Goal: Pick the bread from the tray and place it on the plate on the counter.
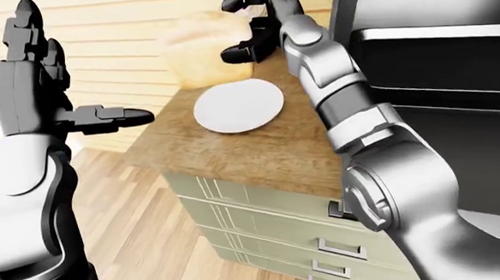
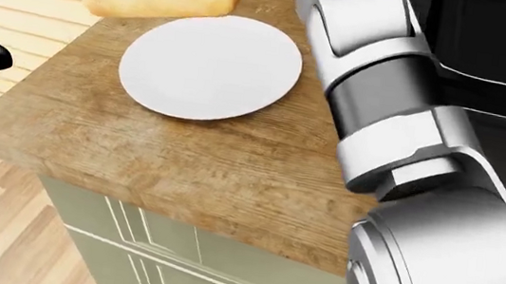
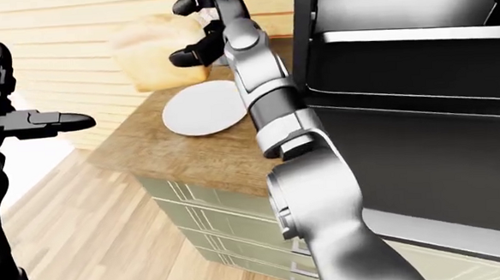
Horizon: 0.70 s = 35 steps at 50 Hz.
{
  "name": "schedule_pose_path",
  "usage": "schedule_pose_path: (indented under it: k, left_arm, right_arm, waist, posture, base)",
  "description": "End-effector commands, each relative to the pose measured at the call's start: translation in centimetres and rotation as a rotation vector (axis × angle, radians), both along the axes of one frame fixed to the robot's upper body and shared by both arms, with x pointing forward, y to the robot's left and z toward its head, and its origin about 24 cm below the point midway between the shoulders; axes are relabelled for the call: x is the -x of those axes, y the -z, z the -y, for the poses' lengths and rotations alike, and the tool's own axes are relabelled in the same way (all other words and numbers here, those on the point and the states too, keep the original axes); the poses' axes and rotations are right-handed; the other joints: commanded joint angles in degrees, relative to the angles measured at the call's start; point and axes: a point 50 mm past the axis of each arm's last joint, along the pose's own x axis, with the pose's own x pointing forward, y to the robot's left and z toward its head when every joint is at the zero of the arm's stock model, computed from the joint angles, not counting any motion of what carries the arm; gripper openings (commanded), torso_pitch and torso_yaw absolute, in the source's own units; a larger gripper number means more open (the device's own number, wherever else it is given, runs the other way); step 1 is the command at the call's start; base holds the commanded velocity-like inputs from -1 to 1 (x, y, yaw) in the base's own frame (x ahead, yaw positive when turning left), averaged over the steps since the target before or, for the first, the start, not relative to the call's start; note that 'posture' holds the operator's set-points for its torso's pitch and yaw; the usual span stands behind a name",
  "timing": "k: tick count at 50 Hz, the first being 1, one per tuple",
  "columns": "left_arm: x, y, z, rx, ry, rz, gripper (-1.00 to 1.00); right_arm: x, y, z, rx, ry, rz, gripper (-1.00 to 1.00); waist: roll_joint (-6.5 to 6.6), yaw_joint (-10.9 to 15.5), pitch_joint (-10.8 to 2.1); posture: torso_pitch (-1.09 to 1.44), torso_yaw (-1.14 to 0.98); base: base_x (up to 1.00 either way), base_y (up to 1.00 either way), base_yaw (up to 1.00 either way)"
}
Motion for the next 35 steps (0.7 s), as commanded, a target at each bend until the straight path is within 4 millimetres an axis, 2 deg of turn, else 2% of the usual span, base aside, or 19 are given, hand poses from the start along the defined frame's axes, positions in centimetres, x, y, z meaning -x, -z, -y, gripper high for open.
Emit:
schedule_pose_path:
  k: [1, 16, 35]
  left_arm:
    - [0.7, -1.6, 0.0, -0.031, -0.012, 0.086, 1.00]
    - [0.7, -1.3, -0.1, -0.039, -0.016, 0.084, 1.00]
    - [0.7, -1.5, 0.1, -0.044, -0.013, 0.084, 1.00]
  right_arm:
    - [0.7, -3.1, -0.2, -0.029, 0.002, 0.129, -1.00]
    - [-0.3, -0.9, 1.6, 0.017, 0.116, 0.104, -1.00]
    - [-0.9, 0.7, 4.6, 0.037, 0.231, 0.073, -1.00]
  waist:
    - [0.22, 0.28, -1.79]
    - [0.07, 3.24, -2.13]
    - [-0.24, 4.41, -2.31]
  posture:
    - [0.00, 0.58]
    - [0.00, 0.61]
    - [0.00, 0.61]
  base:
    - [0.00, 0.00, 0.00]
    - [0.00, 0.00, 0.00]
    - [0.00, 0.00, 0.00]
